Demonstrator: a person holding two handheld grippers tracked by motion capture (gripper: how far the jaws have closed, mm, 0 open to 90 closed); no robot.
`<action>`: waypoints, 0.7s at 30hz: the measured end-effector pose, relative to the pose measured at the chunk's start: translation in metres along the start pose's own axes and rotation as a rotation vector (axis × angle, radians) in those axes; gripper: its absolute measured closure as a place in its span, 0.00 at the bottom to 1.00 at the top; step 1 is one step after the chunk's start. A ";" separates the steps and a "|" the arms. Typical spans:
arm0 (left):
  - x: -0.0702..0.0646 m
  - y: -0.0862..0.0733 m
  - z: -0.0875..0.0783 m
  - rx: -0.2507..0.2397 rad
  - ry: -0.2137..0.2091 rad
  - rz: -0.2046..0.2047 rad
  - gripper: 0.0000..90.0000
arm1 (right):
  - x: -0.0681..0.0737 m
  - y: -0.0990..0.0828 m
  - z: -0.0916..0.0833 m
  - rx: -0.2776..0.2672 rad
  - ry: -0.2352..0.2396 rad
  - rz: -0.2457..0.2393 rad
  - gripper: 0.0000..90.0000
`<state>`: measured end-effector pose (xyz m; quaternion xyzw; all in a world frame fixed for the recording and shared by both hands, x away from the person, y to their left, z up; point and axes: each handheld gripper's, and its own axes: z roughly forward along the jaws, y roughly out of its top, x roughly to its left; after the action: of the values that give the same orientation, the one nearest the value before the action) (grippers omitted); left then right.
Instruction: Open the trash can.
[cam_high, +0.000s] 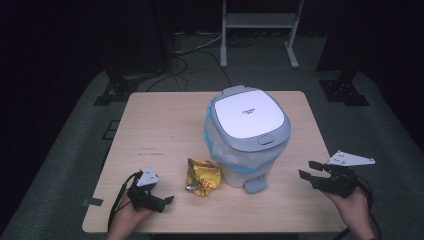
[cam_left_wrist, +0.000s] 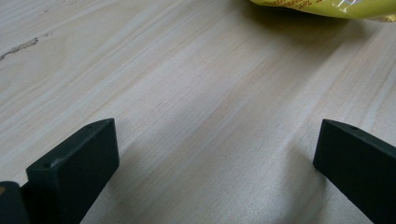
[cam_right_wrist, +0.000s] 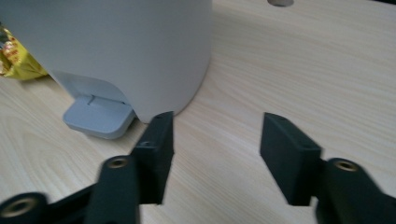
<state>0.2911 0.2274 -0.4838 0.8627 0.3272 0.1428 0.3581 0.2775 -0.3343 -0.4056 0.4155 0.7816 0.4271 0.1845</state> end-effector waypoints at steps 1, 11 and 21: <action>0.000 0.000 0.000 0.000 0.000 0.000 0.00 | 0.001 0.001 -0.001 -0.004 0.003 0.003 0.59; 0.000 0.000 0.000 -0.001 0.000 -0.003 0.00 | 0.003 0.017 -0.012 -0.037 0.051 -0.017 0.98; 0.000 0.000 0.000 0.002 0.000 0.000 0.00 | 0.007 0.036 -0.019 -0.071 0.098 -0.022 1.00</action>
<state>0.2910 0.2275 -0.4837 0.8632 0.3271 0.1424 0.3572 0.2786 -0.3280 -0.3644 0.3786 0.7786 0.4722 0.1655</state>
